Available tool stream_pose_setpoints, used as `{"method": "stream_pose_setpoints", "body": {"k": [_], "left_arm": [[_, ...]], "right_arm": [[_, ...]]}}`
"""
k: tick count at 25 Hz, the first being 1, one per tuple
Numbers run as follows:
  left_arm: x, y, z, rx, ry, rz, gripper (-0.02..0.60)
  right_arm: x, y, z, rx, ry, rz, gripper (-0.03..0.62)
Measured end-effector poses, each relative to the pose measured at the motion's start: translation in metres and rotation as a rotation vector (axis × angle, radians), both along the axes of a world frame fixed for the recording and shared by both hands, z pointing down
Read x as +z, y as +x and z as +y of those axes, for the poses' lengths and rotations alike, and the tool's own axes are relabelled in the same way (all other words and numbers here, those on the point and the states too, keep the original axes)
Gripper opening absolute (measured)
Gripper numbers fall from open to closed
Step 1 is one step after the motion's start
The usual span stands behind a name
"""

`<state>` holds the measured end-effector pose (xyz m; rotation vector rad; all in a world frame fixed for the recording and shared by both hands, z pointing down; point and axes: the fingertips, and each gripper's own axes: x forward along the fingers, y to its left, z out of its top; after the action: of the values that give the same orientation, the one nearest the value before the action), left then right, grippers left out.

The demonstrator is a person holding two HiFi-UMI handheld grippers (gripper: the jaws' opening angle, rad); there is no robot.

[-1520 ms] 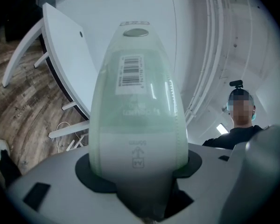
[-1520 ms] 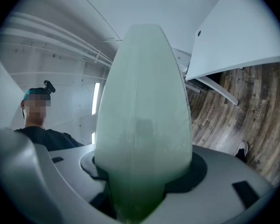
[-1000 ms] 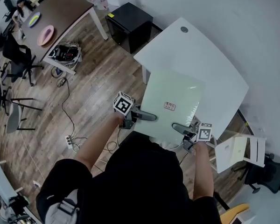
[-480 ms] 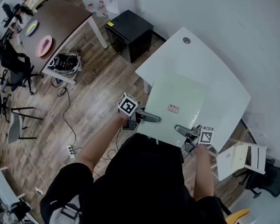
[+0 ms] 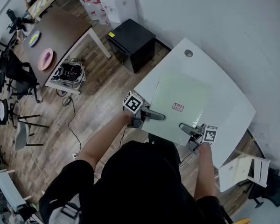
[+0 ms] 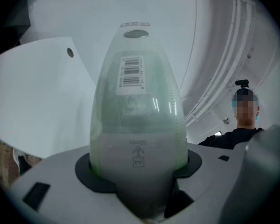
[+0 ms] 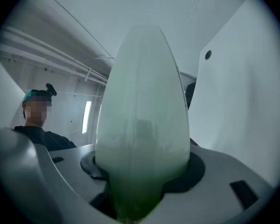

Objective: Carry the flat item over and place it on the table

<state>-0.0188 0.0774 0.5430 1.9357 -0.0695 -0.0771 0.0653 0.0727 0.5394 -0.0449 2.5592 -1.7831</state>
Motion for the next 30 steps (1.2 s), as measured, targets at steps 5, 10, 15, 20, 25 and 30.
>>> {"method": "stream_pose_setpoints", "body": {"k": [5, 10, 15, 20, 25, 30], "left_arm": [[0.011, -0.012, -0.065, 0.026, -0.017, -0.045, 0.307], [0.024, -0.016, -0.128, 0.024, -0.036, 0.006, 0.307], [0.039, -0.023, -0.189, 0.012, -0.072, -0.018, 0.307], [0.055, -0.031, -0.230, 0.033, -0.117, -0.058, 0.307], [0.071, -0.030, -0.254, 0.031, -0.126, -0.056, 0.307], [0.087, -0.034, -0.276, 0.035, -0.178, -0.051, 0.307]], "right_arm": [[0.009, -0.009, -0.062, 0.043, -0.020, -0.025, 0.299], [0.016, -0.014, -0.125, 0.056, -0.013, -0.017, 0.298], [0.025, -0.020, -0.185, 0.059, -0.021, -0.010, 0.298], [0.046, -0.026, -0.223, 0.098, -0.066, -0.027, 0.298], [0.062, -0.024, -0.243, 0.113, -0.101, -0.030, 0.298], [0.074, -0.029, -0.263, 0.140, -0.130, -0.020, 0.298]]}}
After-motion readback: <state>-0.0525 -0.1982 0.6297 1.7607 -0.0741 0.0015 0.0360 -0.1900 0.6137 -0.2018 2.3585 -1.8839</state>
